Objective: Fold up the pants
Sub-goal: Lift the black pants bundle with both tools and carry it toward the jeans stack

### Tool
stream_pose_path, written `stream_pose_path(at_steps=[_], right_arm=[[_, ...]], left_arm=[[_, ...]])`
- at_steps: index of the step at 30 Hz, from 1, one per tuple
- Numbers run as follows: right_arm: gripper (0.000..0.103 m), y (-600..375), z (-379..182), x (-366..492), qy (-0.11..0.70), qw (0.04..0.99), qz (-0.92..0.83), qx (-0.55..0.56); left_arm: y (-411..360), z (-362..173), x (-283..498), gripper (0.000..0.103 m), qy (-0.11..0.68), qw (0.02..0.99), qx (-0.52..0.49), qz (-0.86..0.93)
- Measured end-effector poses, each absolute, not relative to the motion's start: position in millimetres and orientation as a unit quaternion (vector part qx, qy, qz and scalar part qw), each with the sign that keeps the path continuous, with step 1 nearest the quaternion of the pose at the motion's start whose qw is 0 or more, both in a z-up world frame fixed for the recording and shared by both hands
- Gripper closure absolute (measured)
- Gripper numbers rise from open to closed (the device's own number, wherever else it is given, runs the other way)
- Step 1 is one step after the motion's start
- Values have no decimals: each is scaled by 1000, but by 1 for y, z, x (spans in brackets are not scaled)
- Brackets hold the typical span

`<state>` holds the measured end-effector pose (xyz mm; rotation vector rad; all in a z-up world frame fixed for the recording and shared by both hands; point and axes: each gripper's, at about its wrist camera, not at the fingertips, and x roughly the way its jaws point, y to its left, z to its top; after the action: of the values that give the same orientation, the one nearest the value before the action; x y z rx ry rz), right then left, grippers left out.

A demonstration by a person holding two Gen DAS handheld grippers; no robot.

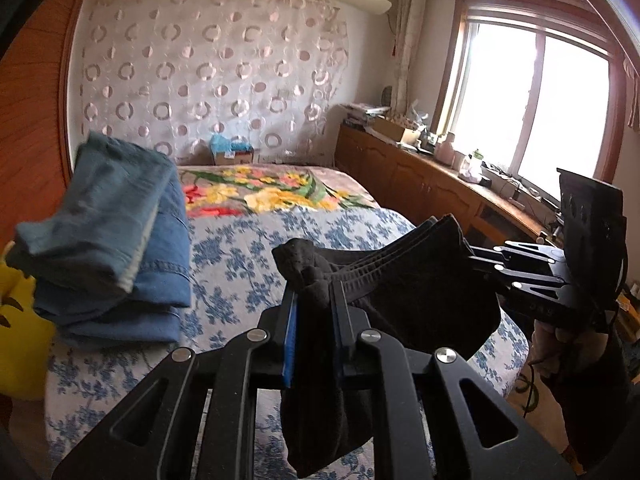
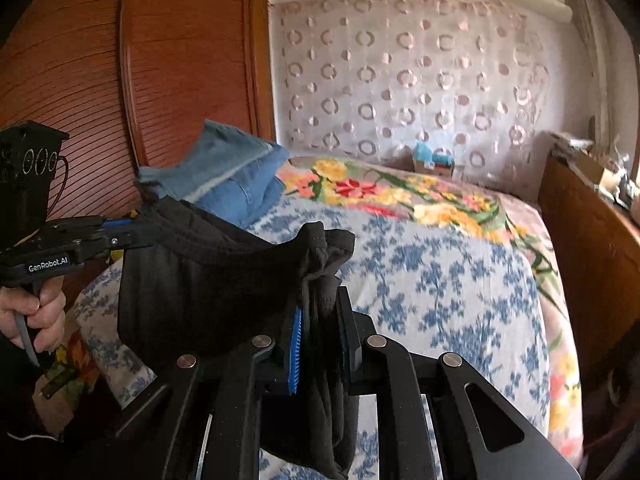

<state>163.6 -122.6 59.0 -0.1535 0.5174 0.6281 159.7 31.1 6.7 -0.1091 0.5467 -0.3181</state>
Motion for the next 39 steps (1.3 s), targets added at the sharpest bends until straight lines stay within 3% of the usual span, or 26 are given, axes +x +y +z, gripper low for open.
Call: stream_pose_path(at_steps=[27,39], right_arm=[[89,-61,75,268,178,901,372,-132],[89,-46,78,302,130,905,391,-102]], left_arm=[[103,44,195,88,227,969,-54,-76],[129,77,203,88,191,980,-37,-47]])
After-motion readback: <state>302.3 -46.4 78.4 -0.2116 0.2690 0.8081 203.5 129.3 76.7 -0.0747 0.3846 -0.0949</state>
